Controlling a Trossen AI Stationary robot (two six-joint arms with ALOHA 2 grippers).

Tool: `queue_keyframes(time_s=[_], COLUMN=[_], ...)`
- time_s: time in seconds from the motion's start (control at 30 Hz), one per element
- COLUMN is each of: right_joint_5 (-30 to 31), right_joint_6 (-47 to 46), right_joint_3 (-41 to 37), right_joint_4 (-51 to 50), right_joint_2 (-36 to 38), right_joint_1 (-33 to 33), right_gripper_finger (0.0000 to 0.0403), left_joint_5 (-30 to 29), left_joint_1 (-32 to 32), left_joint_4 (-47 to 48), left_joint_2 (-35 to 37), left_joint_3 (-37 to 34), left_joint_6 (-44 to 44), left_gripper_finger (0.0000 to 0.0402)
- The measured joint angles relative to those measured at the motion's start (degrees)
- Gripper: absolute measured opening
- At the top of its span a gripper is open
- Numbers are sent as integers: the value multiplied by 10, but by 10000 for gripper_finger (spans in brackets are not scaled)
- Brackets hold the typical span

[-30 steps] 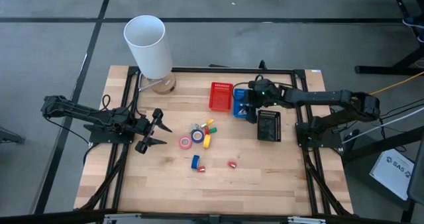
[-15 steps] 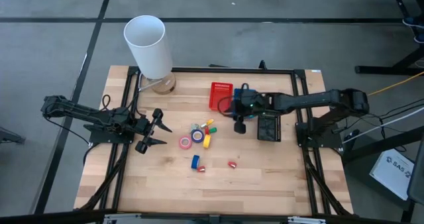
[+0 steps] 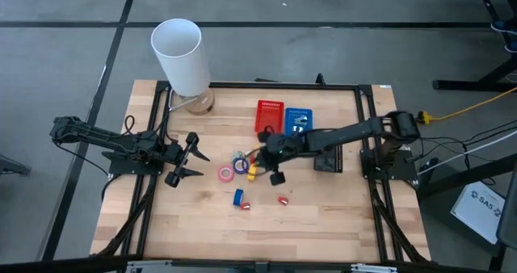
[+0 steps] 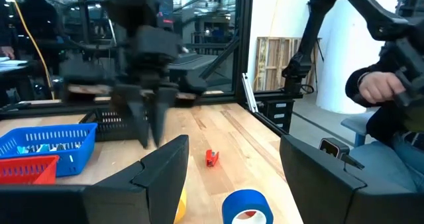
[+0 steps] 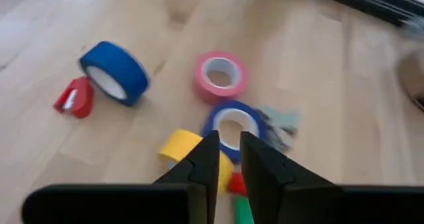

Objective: Pick and place Stapler, Stapler remover, tape
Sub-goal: Put the yellow tape into the black bin

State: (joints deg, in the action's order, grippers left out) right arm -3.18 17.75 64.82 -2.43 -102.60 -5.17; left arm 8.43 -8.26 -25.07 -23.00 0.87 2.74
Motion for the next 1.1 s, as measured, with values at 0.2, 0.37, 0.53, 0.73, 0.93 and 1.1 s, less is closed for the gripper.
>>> queue_keyframes(time_s=[0.2, 0.37, 0.53, 0.73, 0.93, 1.1], right_joint_5=[0, 2, 5, 13, 118, 194], right_joint_6=[8, 9, 57, 84, 82, 80], right_joint_3=[2, 2, 2, 2, -48, -115], right_joint_4=[-14, -30, -31, -34, 22, 132], right_joint_2=[-30, -47, -50, -45, -45, -45], right_joint_1=[-13, -10, -13, -18, -35, -50], right_gripper_finger=[62, 62, 66, 120, 196, 224], left_joint_5=[0, 0, 0, 0, 0, 0], left_joint_1=[0, 0, 0, 0, 0, 0], left_joint_4=[0, 0, 0, 0, 0, 0], left_joint_2=[0, 0, 0, 0, 0, 0], left_joint_3=[0, 0, 0, 0, 0, 0], left_joint_6=[0, 0, 0, 0, 0, 0], left_gripper_finger=[235, 235, 235, 235, 235, 235])
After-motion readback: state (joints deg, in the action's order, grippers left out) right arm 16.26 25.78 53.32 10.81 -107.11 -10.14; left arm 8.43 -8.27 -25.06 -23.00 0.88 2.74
